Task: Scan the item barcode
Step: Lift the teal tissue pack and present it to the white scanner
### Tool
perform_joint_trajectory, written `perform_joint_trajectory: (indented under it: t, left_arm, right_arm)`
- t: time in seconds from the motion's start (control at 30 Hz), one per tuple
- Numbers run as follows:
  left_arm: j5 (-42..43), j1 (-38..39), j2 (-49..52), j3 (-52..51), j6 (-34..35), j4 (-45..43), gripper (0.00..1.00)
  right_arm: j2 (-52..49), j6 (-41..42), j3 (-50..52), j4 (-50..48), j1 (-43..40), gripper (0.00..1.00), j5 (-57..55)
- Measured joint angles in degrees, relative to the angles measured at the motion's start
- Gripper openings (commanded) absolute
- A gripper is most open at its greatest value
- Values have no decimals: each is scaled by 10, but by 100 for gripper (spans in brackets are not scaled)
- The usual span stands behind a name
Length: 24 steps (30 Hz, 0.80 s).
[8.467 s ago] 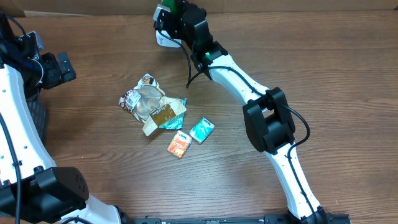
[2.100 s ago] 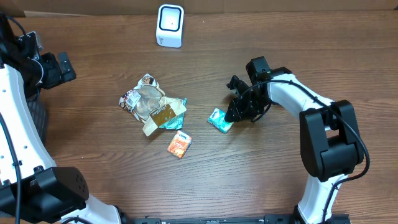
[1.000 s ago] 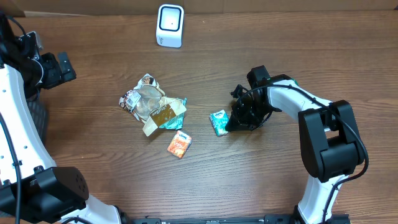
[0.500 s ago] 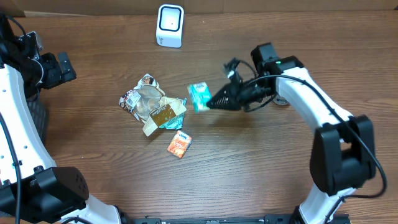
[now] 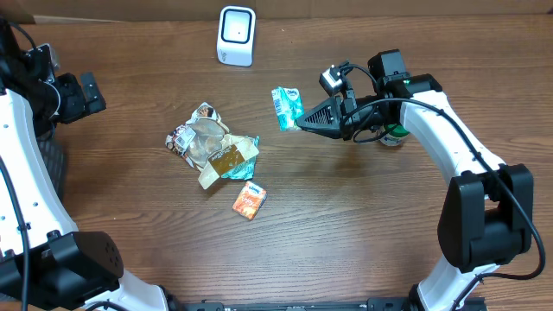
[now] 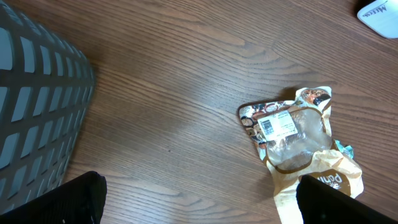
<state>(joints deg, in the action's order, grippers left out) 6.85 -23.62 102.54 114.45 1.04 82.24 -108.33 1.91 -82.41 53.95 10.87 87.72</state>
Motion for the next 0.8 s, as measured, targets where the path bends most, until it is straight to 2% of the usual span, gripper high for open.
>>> perform_joint_trajectory:
  t: [0.23,0.6,0.7,0.8]
  left_arm:
    - [0,0,0,0,0,0,100]
    - [0,0,0,0,0,0,100]
    - [0,0,0,0,0,0,100]
    - [0,0,0,0,0,0,100]
  right_arm:
    - [0,1,0,-19,0,4,-37]
    - [0,73,-2,-8,44,3,-295]
    - [0,86,-37,48,63,4,-370]
    - [-8,89,-138,111,78,4,-453]
